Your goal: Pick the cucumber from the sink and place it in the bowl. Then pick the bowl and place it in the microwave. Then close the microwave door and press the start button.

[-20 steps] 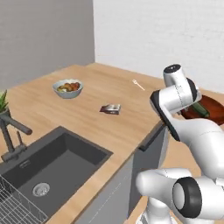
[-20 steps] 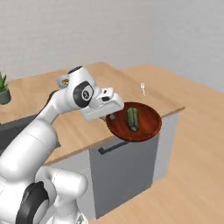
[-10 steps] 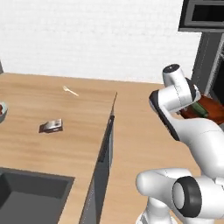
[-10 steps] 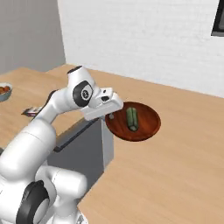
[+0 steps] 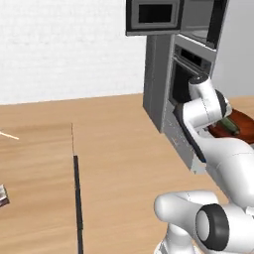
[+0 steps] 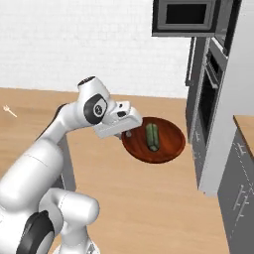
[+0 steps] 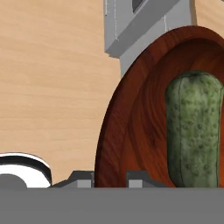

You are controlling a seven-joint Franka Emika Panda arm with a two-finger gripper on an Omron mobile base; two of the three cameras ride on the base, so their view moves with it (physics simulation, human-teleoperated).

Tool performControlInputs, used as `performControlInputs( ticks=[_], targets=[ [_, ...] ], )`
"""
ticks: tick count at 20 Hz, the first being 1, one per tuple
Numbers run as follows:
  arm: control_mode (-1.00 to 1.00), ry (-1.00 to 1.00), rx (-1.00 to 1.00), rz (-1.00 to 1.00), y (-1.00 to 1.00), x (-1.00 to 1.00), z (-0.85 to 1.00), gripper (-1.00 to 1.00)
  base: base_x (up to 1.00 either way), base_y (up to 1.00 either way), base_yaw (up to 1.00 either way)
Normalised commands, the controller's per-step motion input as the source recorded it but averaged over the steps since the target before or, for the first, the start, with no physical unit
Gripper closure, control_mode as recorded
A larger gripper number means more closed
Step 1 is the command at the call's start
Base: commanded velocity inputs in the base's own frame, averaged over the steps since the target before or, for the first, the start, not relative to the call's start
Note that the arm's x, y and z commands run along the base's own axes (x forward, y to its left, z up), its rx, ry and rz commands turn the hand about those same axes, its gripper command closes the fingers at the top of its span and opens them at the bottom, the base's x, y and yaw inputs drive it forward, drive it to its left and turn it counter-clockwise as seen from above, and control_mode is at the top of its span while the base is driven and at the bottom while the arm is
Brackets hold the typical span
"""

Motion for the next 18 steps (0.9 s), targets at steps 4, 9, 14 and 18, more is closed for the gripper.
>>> performControlInputs(
  ticks=[4, 9, 14, 18],
  targets=[
    [1.0, 0.0, 0.0, 0.0, 0.0, 0.0, 0.0, 1.0, 1.0, -0.01, -0.5],
    [1.0, 0.0, 0.0, 0.0, 0.0, 0.0, 0.0, 1.0, 1.0, 0.16, -0.52],
    [1.0, 0.0, 0.0, 0.0, 0.0, 0.0, 0.0, 1.0, 1.0, 0.37, -0.49],
    [1.0, 0.0, 0.0, 0.0, 0.0, 0.0, 0.0, 1.0, 1.0, 0.54, -0.45]
  ],
)
